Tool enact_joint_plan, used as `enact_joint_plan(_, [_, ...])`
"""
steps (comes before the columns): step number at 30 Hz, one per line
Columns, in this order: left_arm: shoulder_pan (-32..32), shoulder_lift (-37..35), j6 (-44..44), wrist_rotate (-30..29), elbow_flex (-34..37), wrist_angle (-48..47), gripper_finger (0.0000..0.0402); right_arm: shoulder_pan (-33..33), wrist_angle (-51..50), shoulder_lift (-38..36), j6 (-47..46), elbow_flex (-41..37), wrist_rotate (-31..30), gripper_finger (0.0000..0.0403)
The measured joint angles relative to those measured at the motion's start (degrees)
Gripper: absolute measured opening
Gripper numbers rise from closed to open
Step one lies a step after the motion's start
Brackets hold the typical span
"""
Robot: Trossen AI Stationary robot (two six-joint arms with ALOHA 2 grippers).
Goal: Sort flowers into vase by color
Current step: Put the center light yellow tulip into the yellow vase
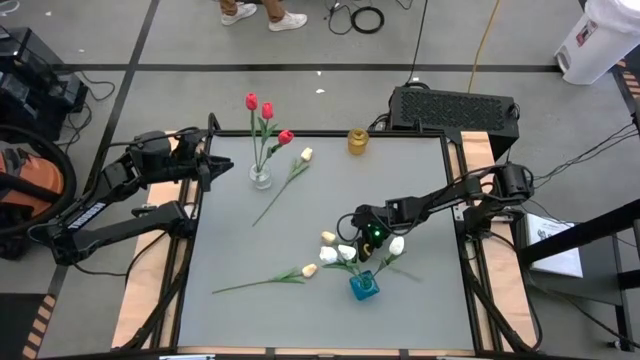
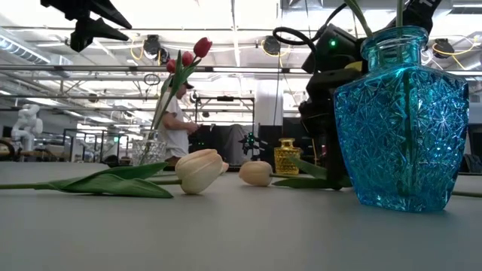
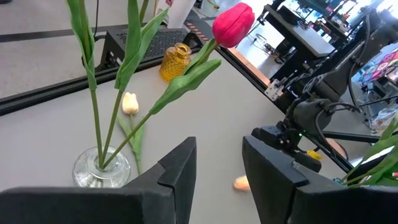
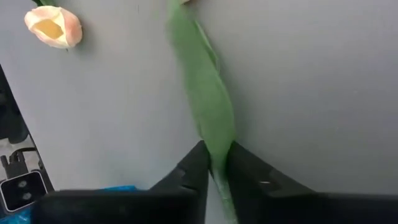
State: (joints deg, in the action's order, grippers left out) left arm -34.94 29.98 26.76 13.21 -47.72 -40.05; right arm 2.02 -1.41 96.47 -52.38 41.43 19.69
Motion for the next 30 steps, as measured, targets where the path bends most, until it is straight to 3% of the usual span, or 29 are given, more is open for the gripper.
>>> enact_joint_plan(5, [0.0, 0.0, 0.0, 0.0, 0.0, 0.0, 0.0136, 0.0, 0.0, 0.0, 0.7, 0.0, 0.1, 0.0006])
enact_joint_plan(23, [0.0, 0.0, 0.0, 0.0, 0.0, 0.0, 0.0136, 0.0, -0.8, -0.3, 4.4, 0.0, 0.1, 0.0001])
enact_joint_plan(30, [0.0, 0.0, 0.0, 0.0, 0.0, 0.0, 0.0136, -0.8, -6.2, -4.4, 6.9, 0.0, -0.3, 0.0])
